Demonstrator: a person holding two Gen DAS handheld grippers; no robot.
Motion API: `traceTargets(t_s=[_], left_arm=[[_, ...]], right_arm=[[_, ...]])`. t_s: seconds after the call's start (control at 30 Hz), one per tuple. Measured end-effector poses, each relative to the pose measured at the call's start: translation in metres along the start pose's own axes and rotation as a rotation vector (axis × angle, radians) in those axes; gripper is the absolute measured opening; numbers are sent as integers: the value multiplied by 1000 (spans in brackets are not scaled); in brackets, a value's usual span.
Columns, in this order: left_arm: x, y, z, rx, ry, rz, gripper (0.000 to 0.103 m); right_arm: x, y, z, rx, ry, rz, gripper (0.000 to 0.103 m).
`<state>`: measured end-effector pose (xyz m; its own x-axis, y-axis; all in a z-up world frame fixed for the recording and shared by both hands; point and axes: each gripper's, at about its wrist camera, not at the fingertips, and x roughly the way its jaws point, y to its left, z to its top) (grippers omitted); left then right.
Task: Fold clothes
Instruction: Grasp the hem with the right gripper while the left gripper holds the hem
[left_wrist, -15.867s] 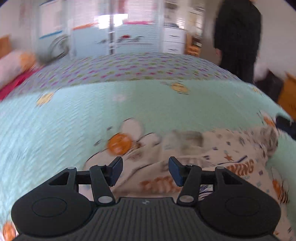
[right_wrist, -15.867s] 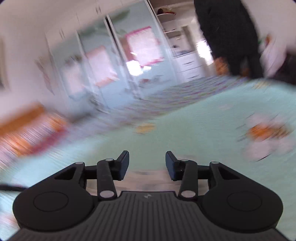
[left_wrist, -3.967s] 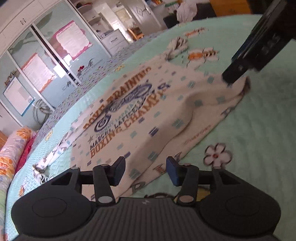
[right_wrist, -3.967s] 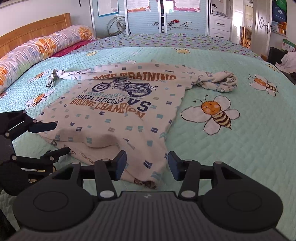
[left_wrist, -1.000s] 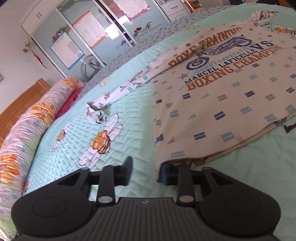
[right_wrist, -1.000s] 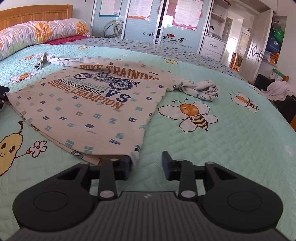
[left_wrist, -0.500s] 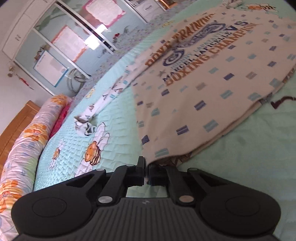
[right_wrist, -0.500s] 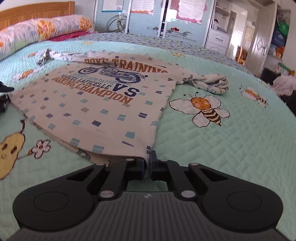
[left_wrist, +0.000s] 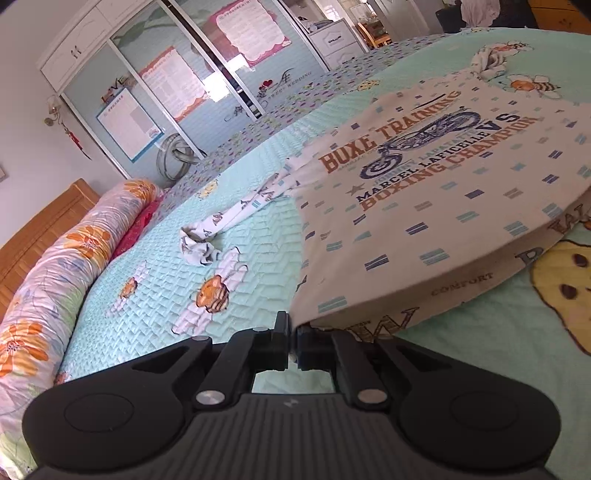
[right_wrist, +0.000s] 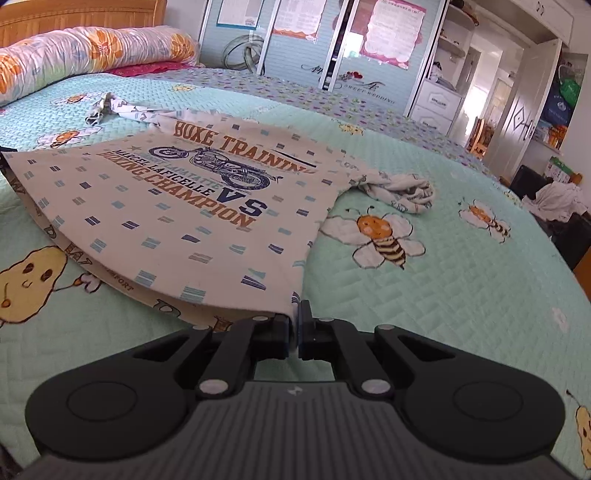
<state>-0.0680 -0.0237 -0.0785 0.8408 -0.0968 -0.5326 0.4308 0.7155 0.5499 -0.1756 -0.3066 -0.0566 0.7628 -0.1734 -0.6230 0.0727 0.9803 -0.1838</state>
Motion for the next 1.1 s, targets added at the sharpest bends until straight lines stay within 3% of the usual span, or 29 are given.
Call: traceTargets(t_s=[0.17,0.3,0.4,0.43,0.47,0.5,0.53,0.57,0.77,0.97,1.1], left_arm=[[13,-8,-6,23,56,-7,4],[20,-4,-11,-31,120,-100,5],[17,-3,-14,-40,120,-83,9],[16,-1,-14,-58,128,-85,12],[14,2,-14,-81,137,-83,27],[11,7,-14,-112,149,-75,46],[8,12,-15,-142,160,-67,55],[5,18,-16,-178,170,-65,65],[-15,60,-22,-437,201,-49,65],[-14,56,33,-520,106,-231,64],[12,31,71,-559,128,-397,64]], right_arm=[[10,-2,-3,68,63,106,3],[19,-4,-10,132,136,178,3],[15,-22,-15,256,159,237,4],[13,-26,-16,269,166,254,5],[10,-28,-16,276,172,270,6],[7,-31,-17,283,179,286,14],[3,-33,-15,284,178,289,25],[-1,-36,-12,285,174,286,28],[-23,-56,6,314,113,259,32],[9,-66,36,483,60,415,32],[39,-44,62,487,62,533,32]])
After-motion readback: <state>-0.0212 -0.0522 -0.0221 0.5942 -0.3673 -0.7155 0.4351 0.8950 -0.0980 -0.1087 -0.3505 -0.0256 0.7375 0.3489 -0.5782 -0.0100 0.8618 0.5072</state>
